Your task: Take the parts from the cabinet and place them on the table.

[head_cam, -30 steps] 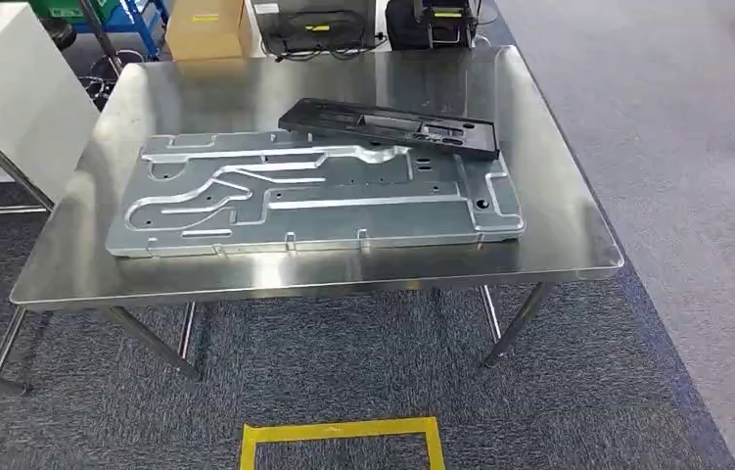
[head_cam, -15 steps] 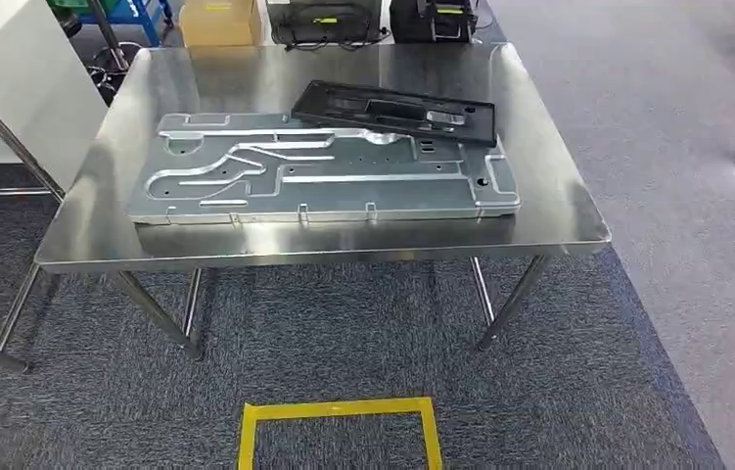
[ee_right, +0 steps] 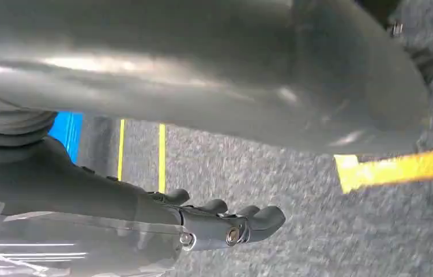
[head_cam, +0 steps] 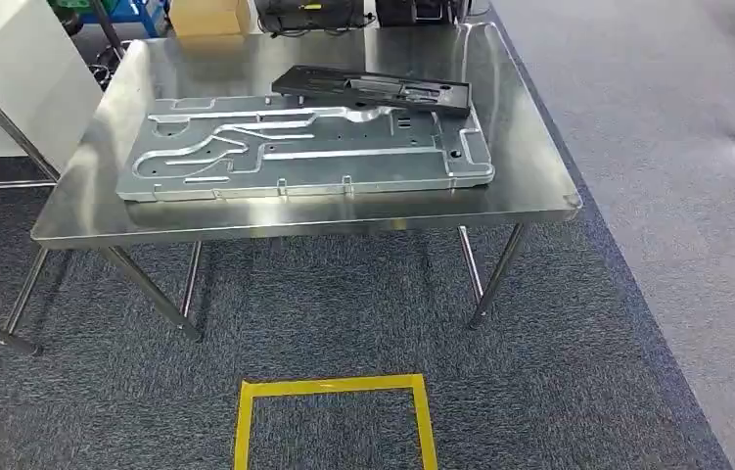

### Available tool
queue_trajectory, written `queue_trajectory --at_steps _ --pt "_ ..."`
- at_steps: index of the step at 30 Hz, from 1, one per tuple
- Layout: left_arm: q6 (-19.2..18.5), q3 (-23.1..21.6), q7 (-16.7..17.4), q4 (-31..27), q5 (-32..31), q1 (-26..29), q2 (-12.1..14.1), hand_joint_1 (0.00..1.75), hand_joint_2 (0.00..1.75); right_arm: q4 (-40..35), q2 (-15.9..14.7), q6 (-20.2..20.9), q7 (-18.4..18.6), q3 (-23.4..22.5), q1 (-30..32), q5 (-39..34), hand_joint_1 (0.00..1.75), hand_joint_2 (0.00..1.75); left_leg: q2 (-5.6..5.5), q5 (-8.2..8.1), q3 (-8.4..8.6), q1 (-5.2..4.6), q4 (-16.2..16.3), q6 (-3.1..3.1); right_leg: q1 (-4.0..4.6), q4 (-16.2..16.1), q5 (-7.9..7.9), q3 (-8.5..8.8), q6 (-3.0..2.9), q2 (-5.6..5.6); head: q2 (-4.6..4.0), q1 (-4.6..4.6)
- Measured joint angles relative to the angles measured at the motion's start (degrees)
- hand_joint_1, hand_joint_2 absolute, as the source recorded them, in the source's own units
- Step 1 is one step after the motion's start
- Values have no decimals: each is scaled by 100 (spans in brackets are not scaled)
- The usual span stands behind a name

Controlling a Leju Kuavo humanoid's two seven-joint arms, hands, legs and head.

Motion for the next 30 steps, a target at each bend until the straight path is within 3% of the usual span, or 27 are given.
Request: queue_trajectory --at_steps 1,3,4,5,6,8,9,10,11,13,14,15,16,18,19,20,21,24,25,26,27,29,30 --pt "11 2 7 0 2 0 -13 0 0 0 -24 33 -20 0 1 22 0 0 0 205 183 0 -155 21 10 27 44 -88 2 1 0 0" --pt "13 2 2 2 -9 -8 -41 0 0 0 -65 81 -61 0 4 33 0 0 -2 601 813 -5 -1033 95 34 85 115 -222 24 11 0 0" --pt "-2 2 -7 2 -35 -17 -48 0 0 0 -70 81 -92 0 -1 33 0 0 -5 592 1155 -29 -1564 157 30 114 144 -260 34 13 0 0" --pt "-13 2 -15 2 -48 -26 -48 0 0 2 -70 79 -116 -2 7 24 0 0 -7 441 1383 -55 -1942 196 60 137 183 -296 76 11 0 2" --pt "-22 0 -22 2 -55 -28 -66 0 0 2 -72 63 -144 -4 15 22 0 0 -4 417 1409 -62 -2047 186 32 124 225 -310 110 2 0 0" --pt "-39 0 -26 7 -63 -17 -92 0 0 2 -74 -37 -195 -7 12 33 0 0 -6 478 1313 -106 -2015 236 -7 107 328 -333 176 -1 0 0" --pt "-55 0 -28 7 -52 -7 -94 0 0 2 -74 -110 -205 -4 20 77 0 0 1 563 1282 -76 -2076 286 26 96 378 -338 224 12 0 2" --pt "-59 2 -28 9 -35 -17 -100 0 0 2 -74 -177 -203 -4 20 113 0 0 47 638 1259 -51 -2102 320 -7 168 238 -370 247 45 0 2" --pt "-59 2 -31 9 -15 -34 -100 0 0 7 -65 -217 -205 0 19 149 0 0 37 694 1186 -45 -2110 373 -7 367 -76 -441 272 40 0 4" --pt "-53 9 -33 9 18 -29 -94 0 0 39 -31 -255 -203 20 4 205 0 0 41 813 1020 -51 -2087 397 -46 1237 -802 -664 317 41 0 2" --pt "-44 11 -37 9 24 -23 -87 0 0 46 -7 -271 -203 30 -1 221 0 0 45 869 942 -55 -2070 390 -55 1638 -993 -755 333 40 0 2" --pt "-20 15 -59 9 35 -25 -79 0 0 50 13 -293 -201 37 -5 225 0 0 48 929 848 -55 -2035 377 -70 1947 -1019 -790 351 39 0 2" --pt "-4 17 -81 9 39 -26 -68 0 0 59 33 -328 -192 39 -7 227 0 0 49 973 749 -51 -2003 364 -84 1983 -873 -708 364 36 0 2" --pt "6 20 -109 9 55 -28 -46 0 0 68 57 -356 -159 50 -18 240 0 0 48 1054 561 -40 -1913 329 -110 1384 -401 -206 370 36 0 2" --pt "20 22 -125 9 55 -29 -39 0 0 74 68 -354 -153 55 -27 243 0 0 43 1079 485 -36 -1871 308 -123 892 -286 138 367 36 0 2" --pt "28 20 -144 9 52 -32 -24 0 0 74 81 -354 -149 57 -47 243 0 0 40 1107 434 -40 -1818 275 -131 331 -411 506 357 39 0 2" --pt "35 20 -160 9 52 -31 -9 0 0 76 92 -354 -146 57 -60 243 0 0 37 1134 389 -60 -1768 237 -77 -42 -542 701 324 46 0 0" --pt "72 24 -181 9 52 -42 22 0 0 85 127 -354 -146 61 -68 243 0 0 43 1289 355 -39 -1805 130 -37 -12 -488 597 193 47 0 2" --pt "85 28 -181 9 50 -20 42 0 0 92 147 -354 -144 59 -55 243 0 0 14 1332 334 -62 -1799 88 -78 -61 -405 512 127 29 0 2" --pt "94 31 -181 9 18 -22 64 0 0 105 182 -354 -140 61 -78 236 0 0 -16 1137 223 -34 -1690 57 -85 -55 -320 457 78 -1 0 2" --pt "98 31 -171 9 -6 -10 66 0 0 105 182 -356 -133 61 -90 225 0 0 -27 769 124 -32 -1433 43 -82 -57 -249 360 10 -1 0 2" --pt "103 28 -144 9 -55 -2 79 0 0 105 184 -350 -120 59 -81 201 0 0 -25 86 -67 -25 -559 16 -50 -47 -110 183 -4 -3 0 0" --pt "103 28 -131 9 -68 -3 79 0 0 105 184 -350 -111 59 -76 194 0 0 -25 -50 -102 -25 -223 11 -37 -36 -47 100 -4 -5 0 2"
